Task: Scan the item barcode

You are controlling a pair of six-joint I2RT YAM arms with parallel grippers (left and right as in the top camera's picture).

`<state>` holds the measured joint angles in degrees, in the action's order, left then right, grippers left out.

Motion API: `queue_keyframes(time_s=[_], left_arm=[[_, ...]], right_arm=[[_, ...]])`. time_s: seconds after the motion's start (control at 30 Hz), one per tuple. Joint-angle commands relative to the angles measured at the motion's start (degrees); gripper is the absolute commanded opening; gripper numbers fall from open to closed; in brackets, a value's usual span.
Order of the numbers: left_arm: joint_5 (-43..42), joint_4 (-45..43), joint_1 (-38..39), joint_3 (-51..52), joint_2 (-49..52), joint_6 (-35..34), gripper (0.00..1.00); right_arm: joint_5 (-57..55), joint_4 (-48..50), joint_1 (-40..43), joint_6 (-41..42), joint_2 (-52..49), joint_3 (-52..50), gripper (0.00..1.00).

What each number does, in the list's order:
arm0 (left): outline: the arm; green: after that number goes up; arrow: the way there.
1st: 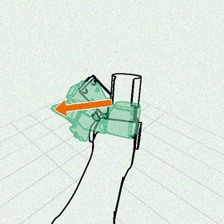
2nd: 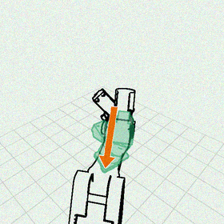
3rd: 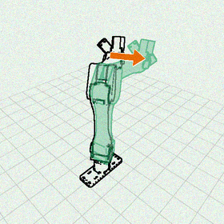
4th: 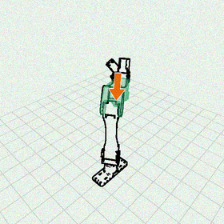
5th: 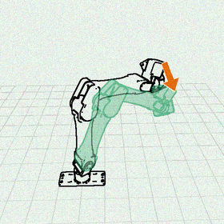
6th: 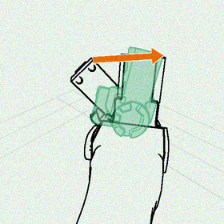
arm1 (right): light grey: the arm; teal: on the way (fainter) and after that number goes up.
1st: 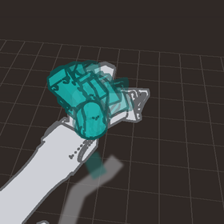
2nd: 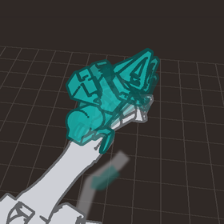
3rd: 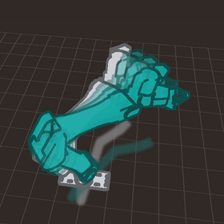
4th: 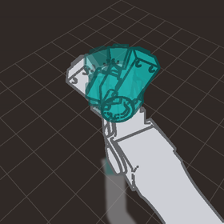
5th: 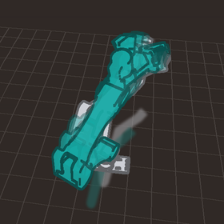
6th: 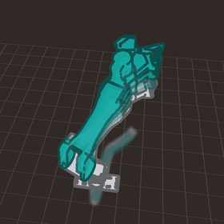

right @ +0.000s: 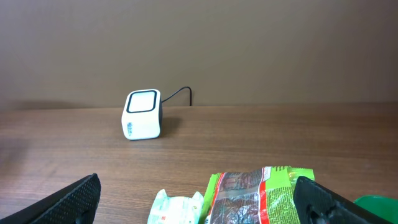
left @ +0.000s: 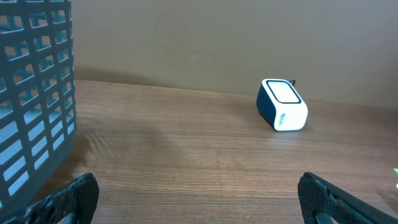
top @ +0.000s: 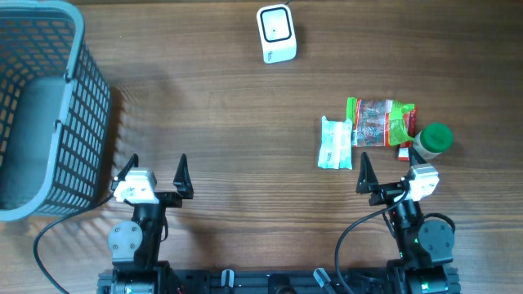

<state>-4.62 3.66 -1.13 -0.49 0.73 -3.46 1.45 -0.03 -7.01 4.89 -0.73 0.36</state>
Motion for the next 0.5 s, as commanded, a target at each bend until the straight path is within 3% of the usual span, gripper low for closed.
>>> queue_keyframes(time_s=[0.0, 0.47], left_arm=[[-1.53, 0.26, 0.28, 0.15, -0.46, 1.14, 1.00], [-1.53, 0.26, 0.28, 0.15, -0.46, 1.14, 1.00]], right_arm=[[0.31, 0.17, 0.28, -0.37, 0.52, -0.07, 1.00], [0.31, 0.17, 0.28, -0.37, 0.52, -0.07, 0.99]])
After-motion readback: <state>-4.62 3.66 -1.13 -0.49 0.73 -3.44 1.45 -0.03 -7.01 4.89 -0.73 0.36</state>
